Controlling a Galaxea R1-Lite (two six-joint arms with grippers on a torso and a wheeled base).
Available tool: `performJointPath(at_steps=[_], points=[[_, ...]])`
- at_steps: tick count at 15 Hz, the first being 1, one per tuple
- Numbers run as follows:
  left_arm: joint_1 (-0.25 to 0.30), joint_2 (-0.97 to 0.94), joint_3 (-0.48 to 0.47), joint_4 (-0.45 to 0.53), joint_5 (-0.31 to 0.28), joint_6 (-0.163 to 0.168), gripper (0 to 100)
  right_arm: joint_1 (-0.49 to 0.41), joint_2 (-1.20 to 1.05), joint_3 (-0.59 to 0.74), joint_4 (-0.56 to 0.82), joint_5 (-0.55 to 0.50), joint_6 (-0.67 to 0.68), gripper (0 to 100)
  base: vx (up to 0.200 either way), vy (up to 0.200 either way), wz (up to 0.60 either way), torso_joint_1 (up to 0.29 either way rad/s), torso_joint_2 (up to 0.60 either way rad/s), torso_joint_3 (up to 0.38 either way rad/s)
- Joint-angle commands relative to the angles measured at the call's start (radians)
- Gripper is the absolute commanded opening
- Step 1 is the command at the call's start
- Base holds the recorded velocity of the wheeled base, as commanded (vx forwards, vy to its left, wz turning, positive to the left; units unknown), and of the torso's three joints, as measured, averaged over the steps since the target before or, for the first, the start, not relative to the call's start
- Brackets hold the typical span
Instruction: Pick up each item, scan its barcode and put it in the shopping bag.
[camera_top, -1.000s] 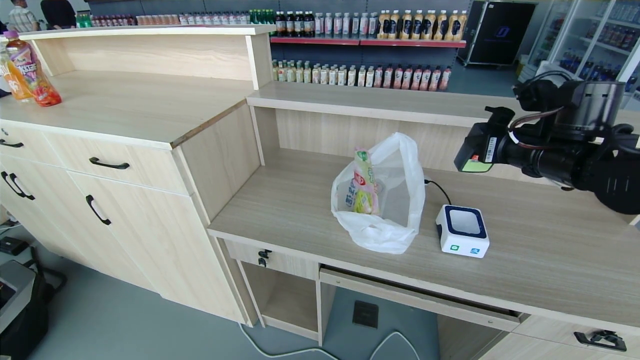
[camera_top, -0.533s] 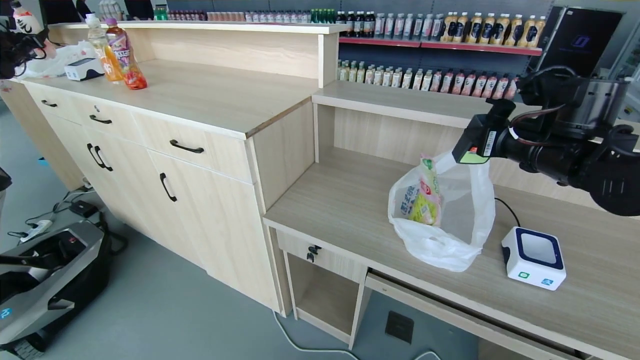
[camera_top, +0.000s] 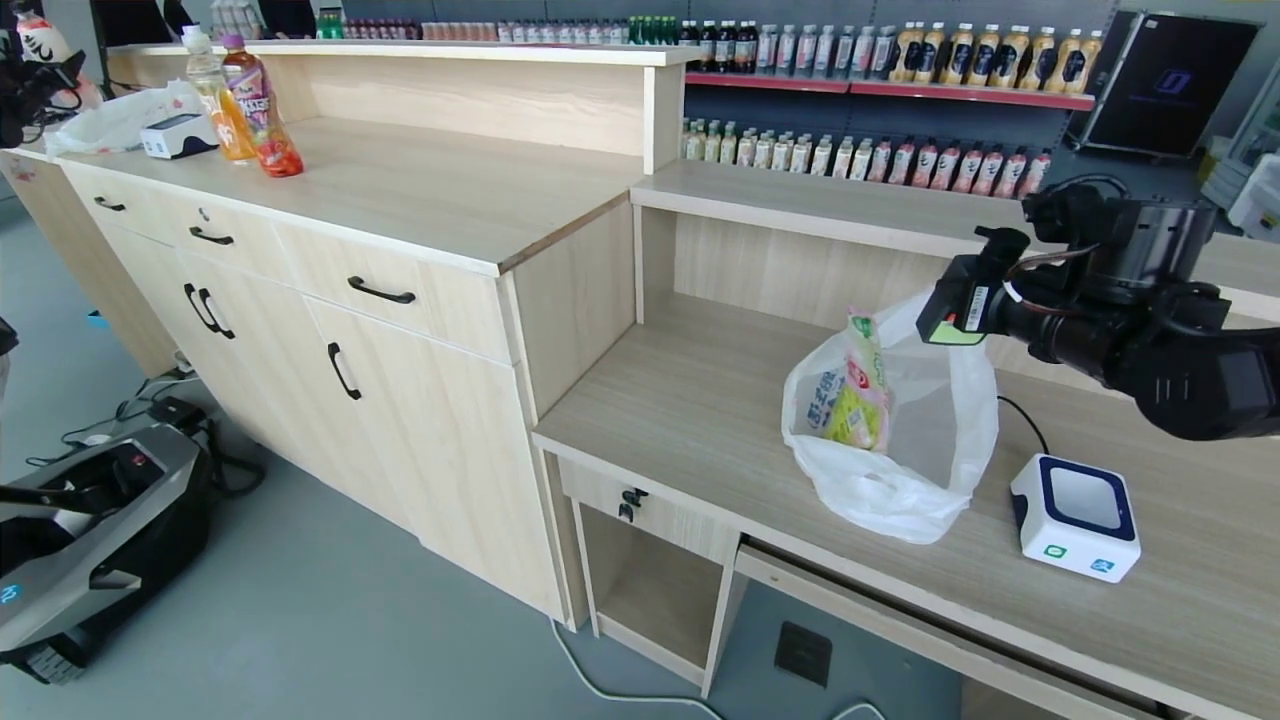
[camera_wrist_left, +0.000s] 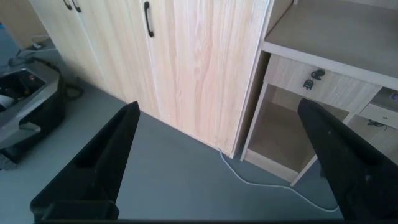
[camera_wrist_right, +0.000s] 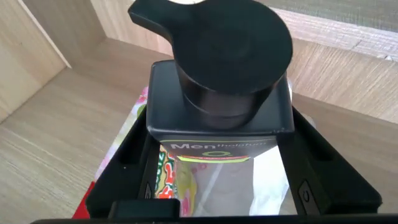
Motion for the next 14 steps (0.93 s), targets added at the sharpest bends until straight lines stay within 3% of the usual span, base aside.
performJointPath(at_steps=[1, 14], points=[[0.001, 0.000, 0.000, 0.000, 0.001, 0.000, 100, -0.002, 0.082, -0.008, -0.006, 0.000, 0.003, 0, 0.000, 0.000, 0.00, 0.000, 0.00, 0.000], [0.001, 0.000, 0.000, 0.000, 0.001, 0.000, 100, 0.002, 0.301, 0.040, -0.259, 0.014, -0.032, 0, 0.000, 0.000, 0.00, 0.000, 0.00, 0.000]])
